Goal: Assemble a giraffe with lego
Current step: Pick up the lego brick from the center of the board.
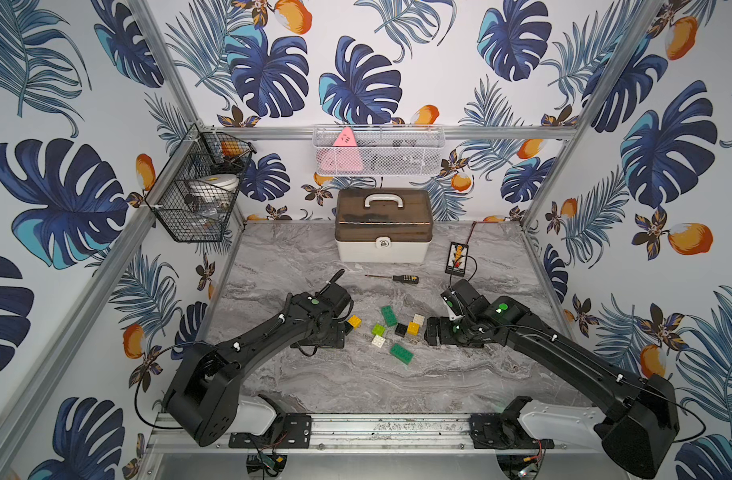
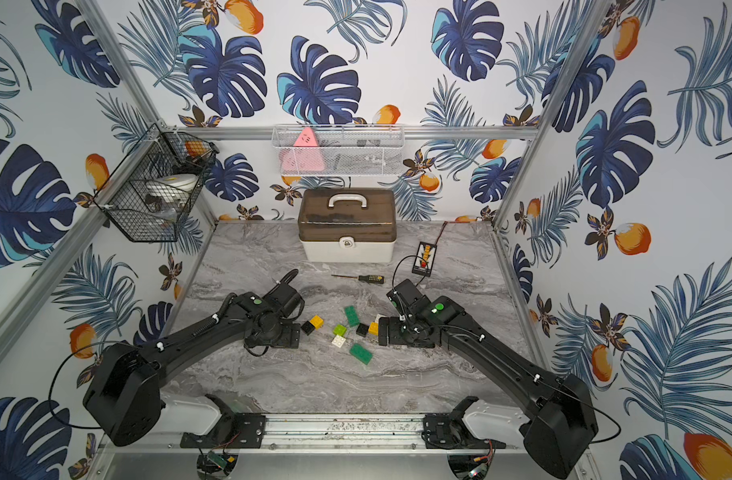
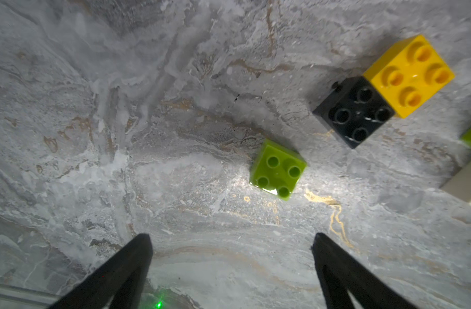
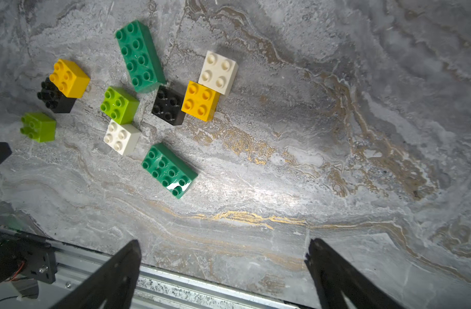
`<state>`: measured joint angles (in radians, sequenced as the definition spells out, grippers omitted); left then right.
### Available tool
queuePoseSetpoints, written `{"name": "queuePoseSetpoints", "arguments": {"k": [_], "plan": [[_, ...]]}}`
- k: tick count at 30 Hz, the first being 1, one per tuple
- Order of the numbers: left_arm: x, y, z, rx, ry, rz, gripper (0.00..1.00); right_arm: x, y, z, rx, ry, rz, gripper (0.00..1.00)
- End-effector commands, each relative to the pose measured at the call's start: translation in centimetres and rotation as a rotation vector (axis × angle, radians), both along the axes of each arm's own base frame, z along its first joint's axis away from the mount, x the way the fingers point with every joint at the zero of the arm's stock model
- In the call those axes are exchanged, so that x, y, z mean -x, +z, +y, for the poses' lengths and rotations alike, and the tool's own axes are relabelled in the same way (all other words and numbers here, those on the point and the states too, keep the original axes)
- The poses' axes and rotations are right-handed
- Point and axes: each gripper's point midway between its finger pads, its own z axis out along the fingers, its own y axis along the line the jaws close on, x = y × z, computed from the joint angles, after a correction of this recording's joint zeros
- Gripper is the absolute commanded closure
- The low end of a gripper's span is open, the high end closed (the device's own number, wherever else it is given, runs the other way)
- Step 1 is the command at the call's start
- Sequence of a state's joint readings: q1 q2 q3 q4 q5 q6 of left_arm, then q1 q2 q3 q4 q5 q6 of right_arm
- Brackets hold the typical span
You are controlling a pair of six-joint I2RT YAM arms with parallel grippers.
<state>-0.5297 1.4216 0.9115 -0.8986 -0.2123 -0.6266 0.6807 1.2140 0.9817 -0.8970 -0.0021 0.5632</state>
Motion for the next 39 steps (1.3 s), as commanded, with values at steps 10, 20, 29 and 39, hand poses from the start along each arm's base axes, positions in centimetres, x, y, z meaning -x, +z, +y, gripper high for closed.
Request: {"name": "queuePoseSetpoints", "arguments": {"k": [10, 20, 29, 39], "plan": [[-1.5, -2.6, -1.9, 0.028, -0.054, 0.054, 0.01, -0.9, -0.4, 1.6, -0.013, 0.002, 0.03, 0.0], [-1.5, -4.4, -2.2, 0.039, -0.073, 0.089, 0.14, -1.2, -0.3, 1.9, -0.007, 0.003, 0.04, 0.01], [-2.6, -4.6, -2.4, 0.04, -0.078, 0.064, 0.27, -1.2, 0.1, 1.6, 0.0, 0.012, 0.021, 0.01], [-2.6, -5.1, -2.4, 0.048, -0.079, 0.068, 0.49, -1.1, 0.1, 1.6, -0.01, 0.011, 0.015, 0.03]]}}
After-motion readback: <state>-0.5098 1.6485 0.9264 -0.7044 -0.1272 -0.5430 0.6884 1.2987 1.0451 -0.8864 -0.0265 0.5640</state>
